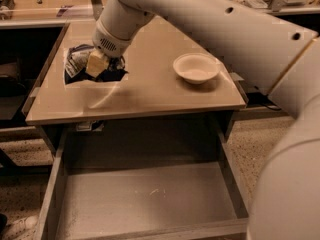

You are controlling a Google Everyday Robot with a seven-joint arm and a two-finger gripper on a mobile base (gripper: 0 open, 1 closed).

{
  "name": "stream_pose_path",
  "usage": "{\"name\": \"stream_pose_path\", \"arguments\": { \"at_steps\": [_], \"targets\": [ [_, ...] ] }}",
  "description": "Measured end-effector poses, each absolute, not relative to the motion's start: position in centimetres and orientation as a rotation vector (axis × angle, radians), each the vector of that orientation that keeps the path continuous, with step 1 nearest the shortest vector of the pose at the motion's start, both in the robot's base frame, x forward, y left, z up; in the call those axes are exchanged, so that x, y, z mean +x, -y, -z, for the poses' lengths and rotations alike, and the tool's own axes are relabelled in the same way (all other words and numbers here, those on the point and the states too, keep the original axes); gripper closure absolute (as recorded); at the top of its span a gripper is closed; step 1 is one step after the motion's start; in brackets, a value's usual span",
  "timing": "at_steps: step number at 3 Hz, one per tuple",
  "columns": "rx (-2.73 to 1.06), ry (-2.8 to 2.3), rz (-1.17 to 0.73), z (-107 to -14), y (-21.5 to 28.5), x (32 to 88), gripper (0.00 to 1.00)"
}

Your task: Pick blue chip bag from top drawer and place on counter

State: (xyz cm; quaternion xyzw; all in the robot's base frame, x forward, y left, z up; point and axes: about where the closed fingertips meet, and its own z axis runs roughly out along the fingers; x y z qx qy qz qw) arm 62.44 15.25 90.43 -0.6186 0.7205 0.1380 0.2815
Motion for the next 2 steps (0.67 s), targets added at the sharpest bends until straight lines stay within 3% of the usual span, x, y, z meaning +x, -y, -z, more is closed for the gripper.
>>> {"name": "stream_pose_path", "arguments": {
  "at_steps": [2],
  "targets": [
    [-1.662,-1.903,-0.468,-87.6,-17.9,65.7,1.00]
  ]
}}
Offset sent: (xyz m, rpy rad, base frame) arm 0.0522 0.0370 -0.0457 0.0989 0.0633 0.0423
